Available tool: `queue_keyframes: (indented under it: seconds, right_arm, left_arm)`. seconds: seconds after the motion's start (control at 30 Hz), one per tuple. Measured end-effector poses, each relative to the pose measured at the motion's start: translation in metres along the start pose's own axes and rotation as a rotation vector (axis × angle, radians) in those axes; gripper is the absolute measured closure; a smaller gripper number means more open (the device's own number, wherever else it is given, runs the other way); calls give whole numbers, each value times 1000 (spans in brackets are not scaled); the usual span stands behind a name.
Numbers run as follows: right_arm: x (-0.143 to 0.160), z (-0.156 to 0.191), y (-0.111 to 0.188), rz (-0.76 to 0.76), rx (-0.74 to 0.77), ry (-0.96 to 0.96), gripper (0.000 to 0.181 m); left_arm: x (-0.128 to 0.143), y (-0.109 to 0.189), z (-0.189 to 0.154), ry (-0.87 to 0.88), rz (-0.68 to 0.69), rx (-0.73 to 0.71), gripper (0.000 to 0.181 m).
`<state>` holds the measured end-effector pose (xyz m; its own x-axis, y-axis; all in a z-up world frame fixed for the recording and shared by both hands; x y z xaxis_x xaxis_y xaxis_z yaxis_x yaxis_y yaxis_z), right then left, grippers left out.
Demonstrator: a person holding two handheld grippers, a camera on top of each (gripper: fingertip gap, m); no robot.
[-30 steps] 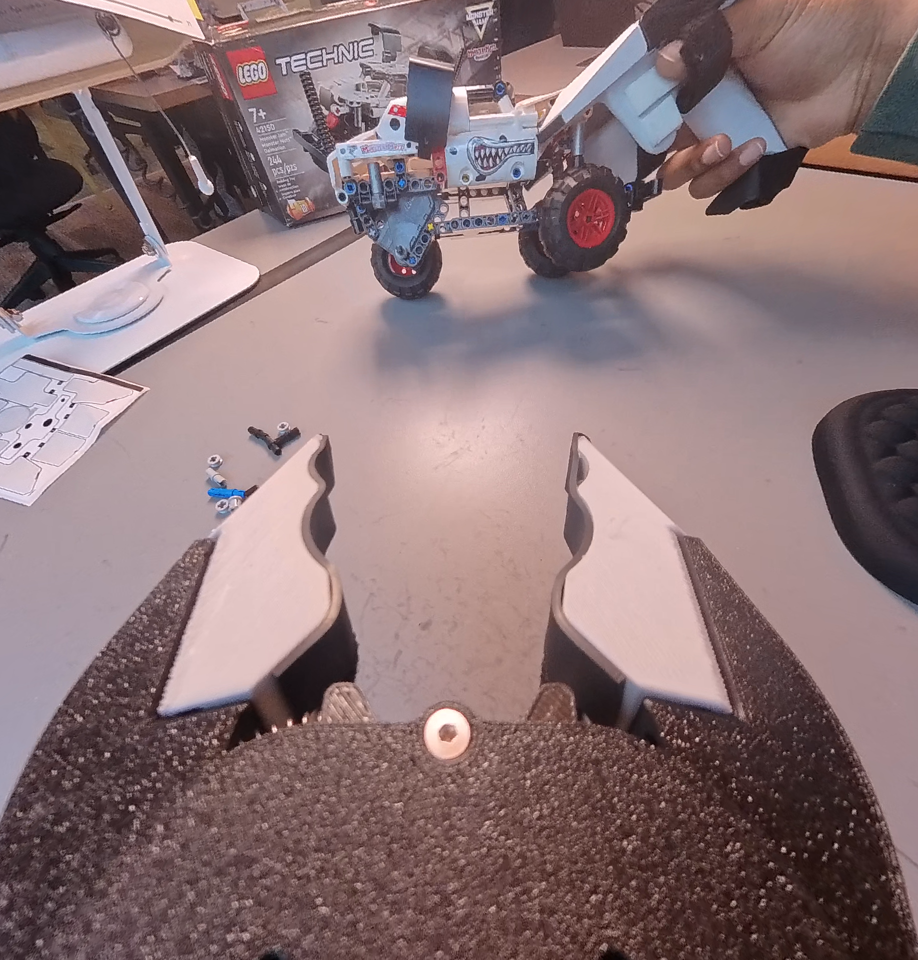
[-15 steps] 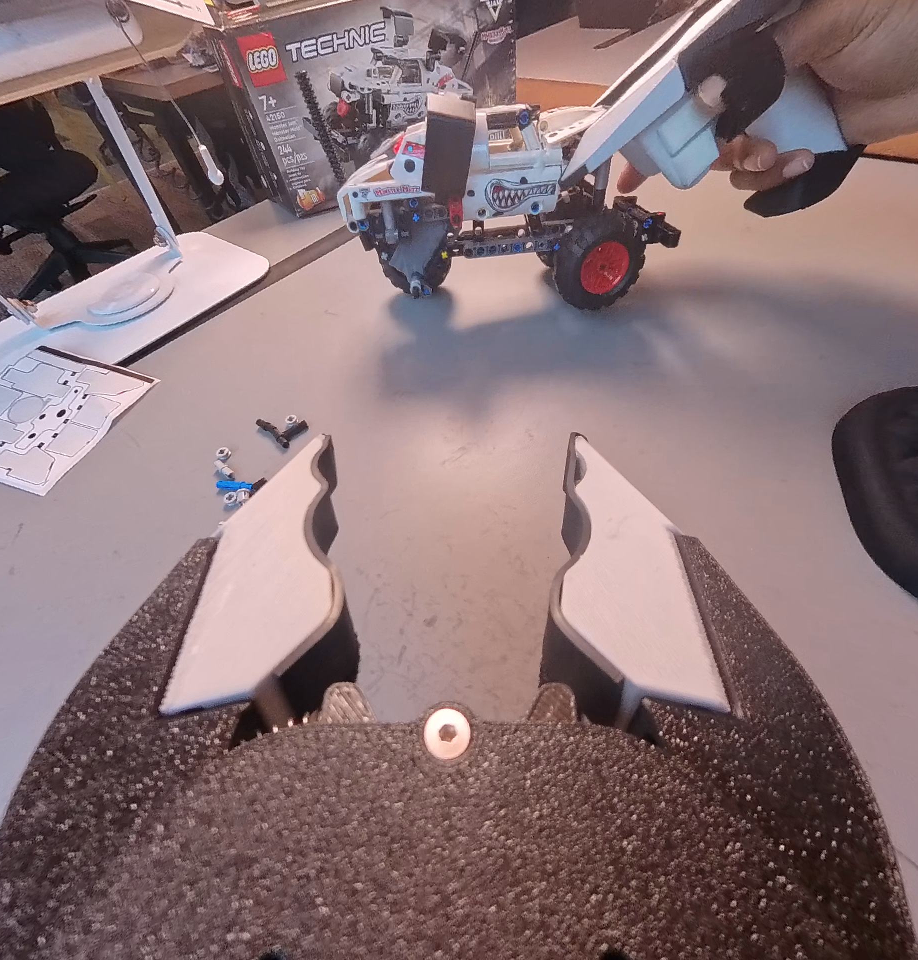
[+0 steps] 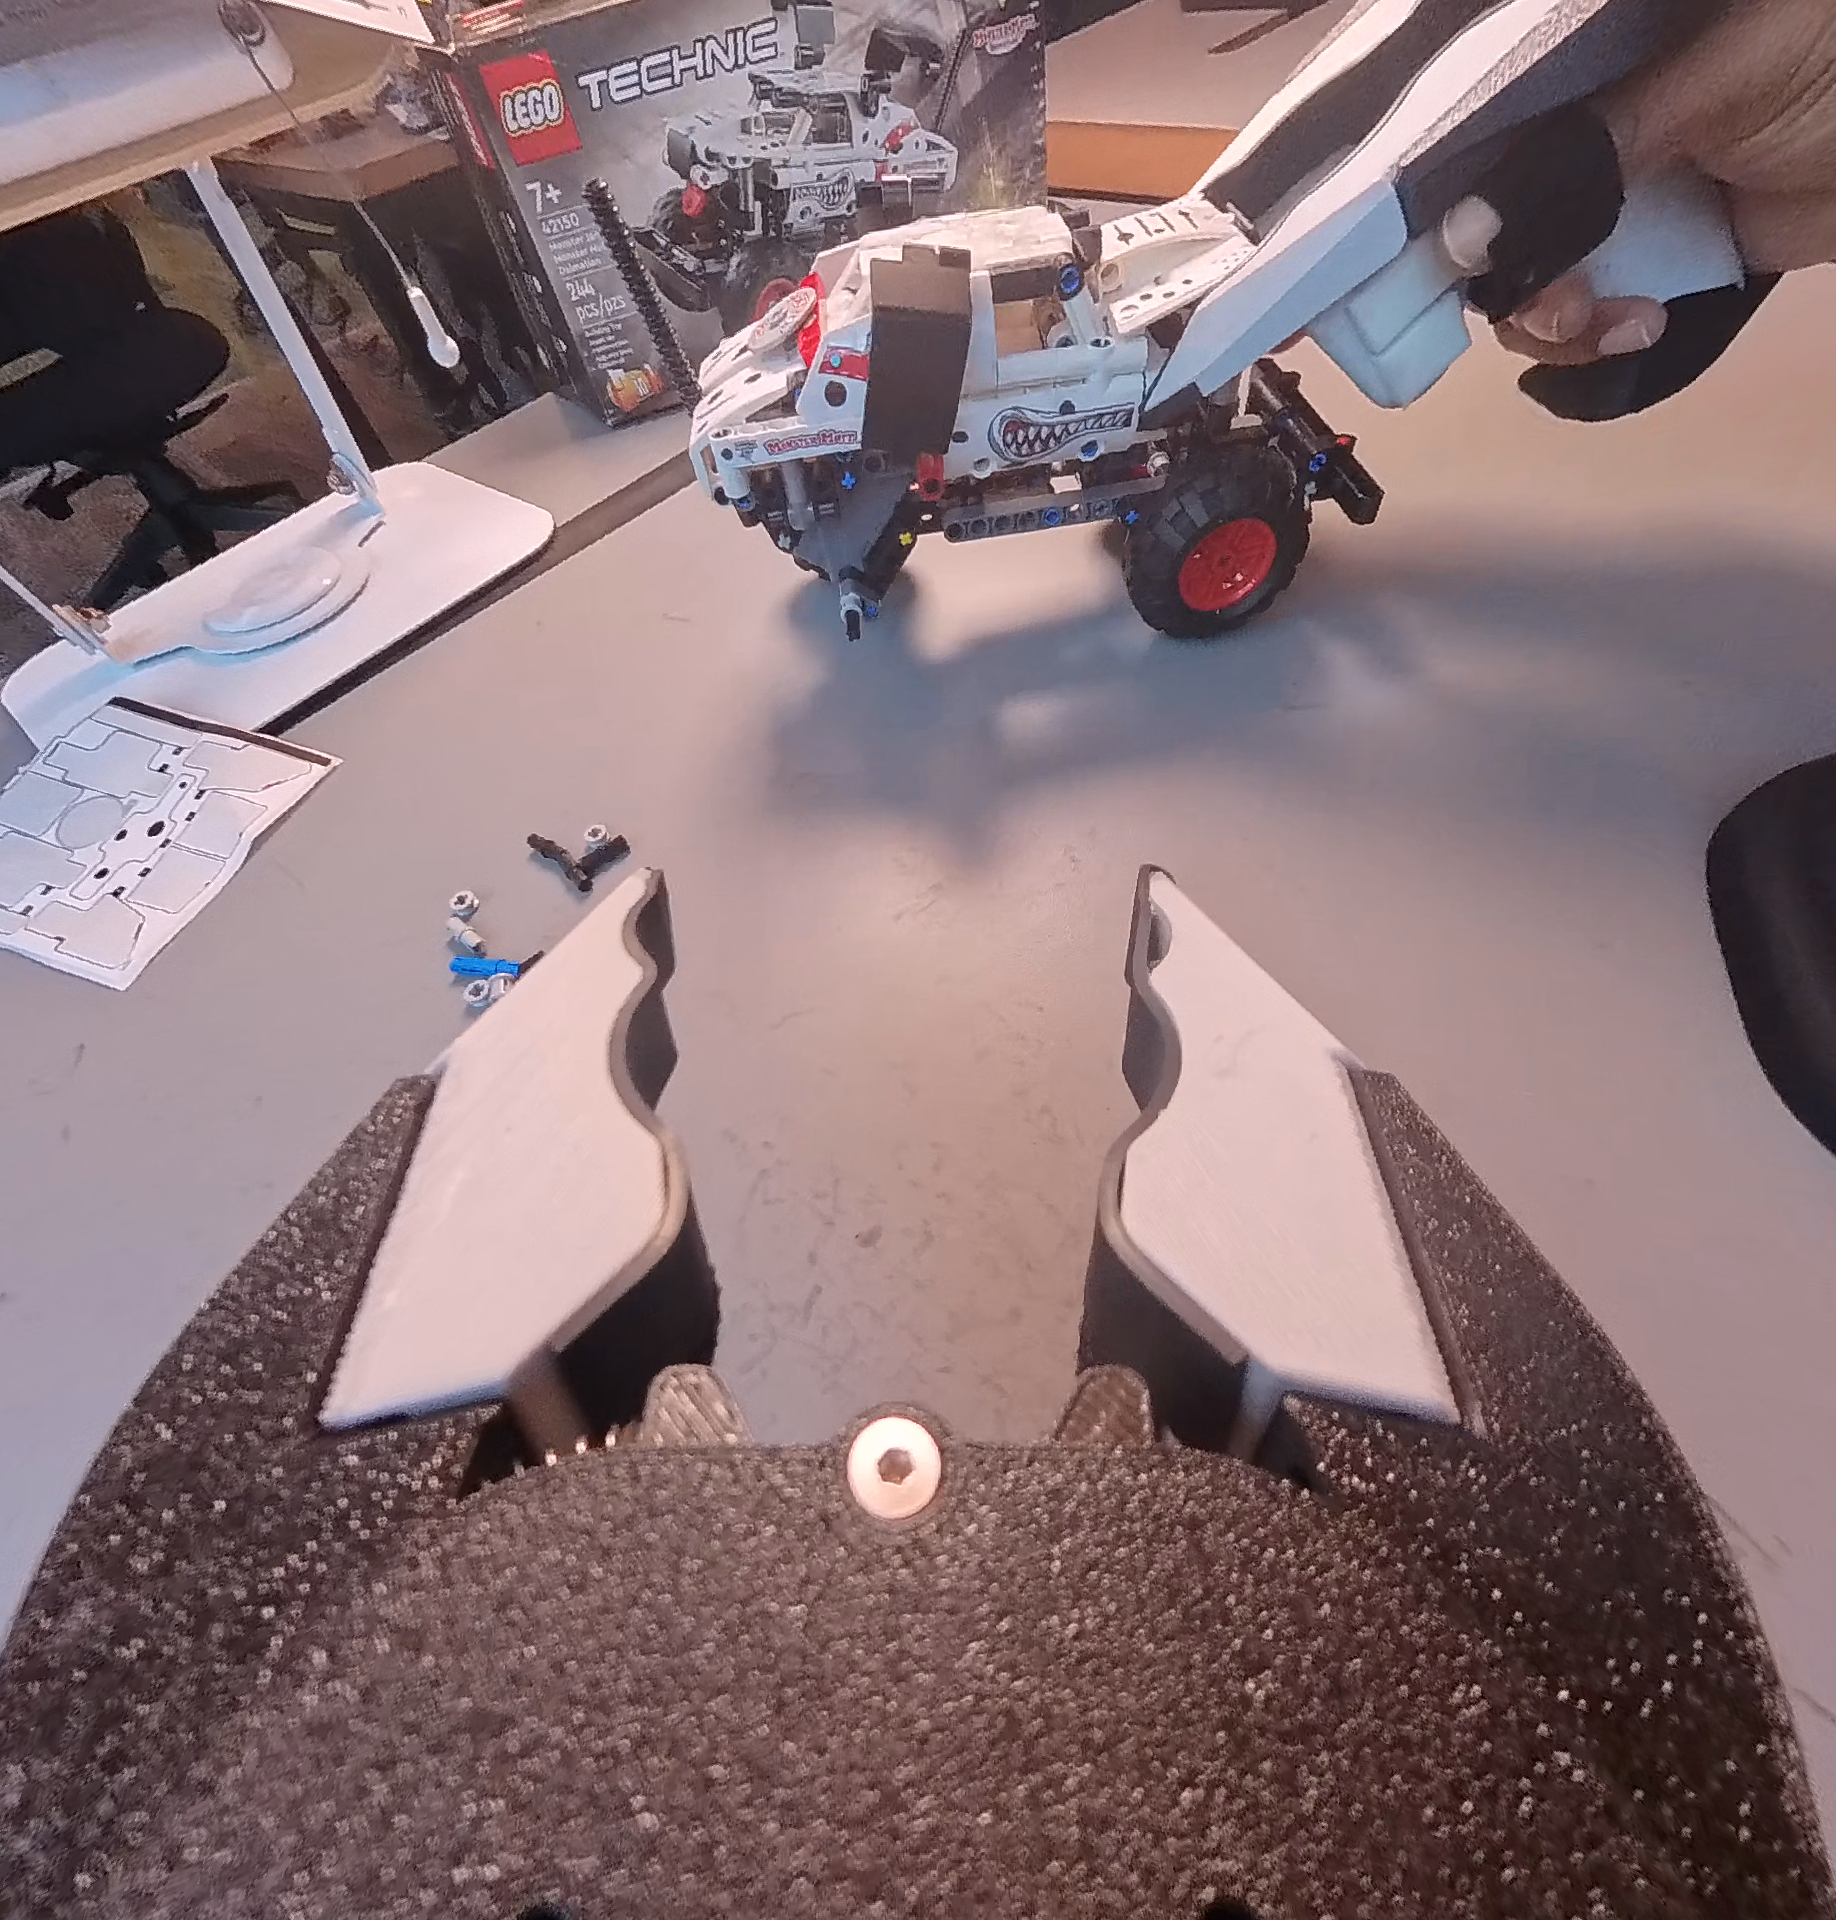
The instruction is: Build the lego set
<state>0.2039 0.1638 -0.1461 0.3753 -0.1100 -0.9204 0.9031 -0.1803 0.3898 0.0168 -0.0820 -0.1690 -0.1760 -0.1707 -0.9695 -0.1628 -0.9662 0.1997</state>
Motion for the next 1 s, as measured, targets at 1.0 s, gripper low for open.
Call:
queue_keyframes:
  seconds: [1.0]
  right_arm:
    - [-10,19,2,248,58,116,102]
  left_arm:
    - [0,-1,-1,-4,5,13,97]
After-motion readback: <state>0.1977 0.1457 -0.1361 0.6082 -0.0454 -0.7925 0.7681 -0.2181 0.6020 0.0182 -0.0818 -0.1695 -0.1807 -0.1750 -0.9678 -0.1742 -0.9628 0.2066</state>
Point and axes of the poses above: each gripper's, where its closed fingertips meet, y back along the fingers, x out of its underside, z = x × y across the jaws, the point moved 10 cm from there along y, back along the fingers, and after that the axes turned 11 degrees about -z, right-handed, at the moved point
